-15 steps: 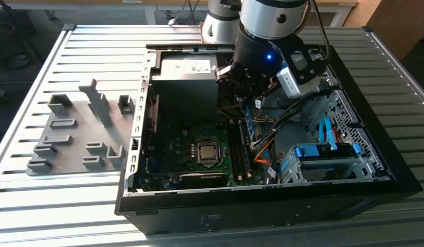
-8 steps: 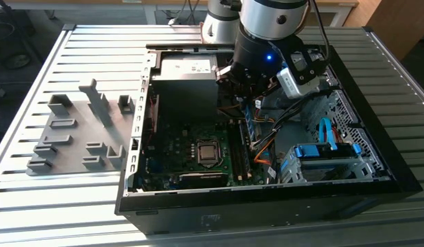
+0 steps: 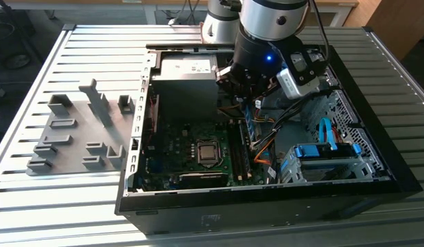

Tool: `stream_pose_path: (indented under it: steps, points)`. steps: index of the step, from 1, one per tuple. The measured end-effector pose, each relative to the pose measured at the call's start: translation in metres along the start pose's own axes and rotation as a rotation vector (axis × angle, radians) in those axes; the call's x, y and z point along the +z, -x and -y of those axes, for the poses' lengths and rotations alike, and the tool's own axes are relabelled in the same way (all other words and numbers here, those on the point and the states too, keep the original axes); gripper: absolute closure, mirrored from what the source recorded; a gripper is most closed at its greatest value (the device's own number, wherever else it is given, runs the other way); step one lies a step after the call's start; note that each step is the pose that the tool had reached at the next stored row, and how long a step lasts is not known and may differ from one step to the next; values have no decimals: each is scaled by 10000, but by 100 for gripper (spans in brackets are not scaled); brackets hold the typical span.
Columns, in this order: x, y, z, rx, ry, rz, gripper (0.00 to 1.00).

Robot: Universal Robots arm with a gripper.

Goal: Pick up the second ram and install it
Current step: 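Insert the second ram into the second slot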

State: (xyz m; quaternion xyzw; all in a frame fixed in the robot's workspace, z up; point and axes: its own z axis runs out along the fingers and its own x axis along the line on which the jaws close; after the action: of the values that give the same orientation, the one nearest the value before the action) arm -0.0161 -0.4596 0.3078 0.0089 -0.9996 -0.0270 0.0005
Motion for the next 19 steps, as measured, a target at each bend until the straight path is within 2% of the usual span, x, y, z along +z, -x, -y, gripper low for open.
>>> stream_pose_path:
  steps: [5,8,11,19]
  points:
    - [54,1,13,153,-35,6,86]
    - [55,-1,23,157,-104,1,86]
    - [62,0,33,156,-158,-41,86]
    - [154,-4,106,162,-145,-121,86]
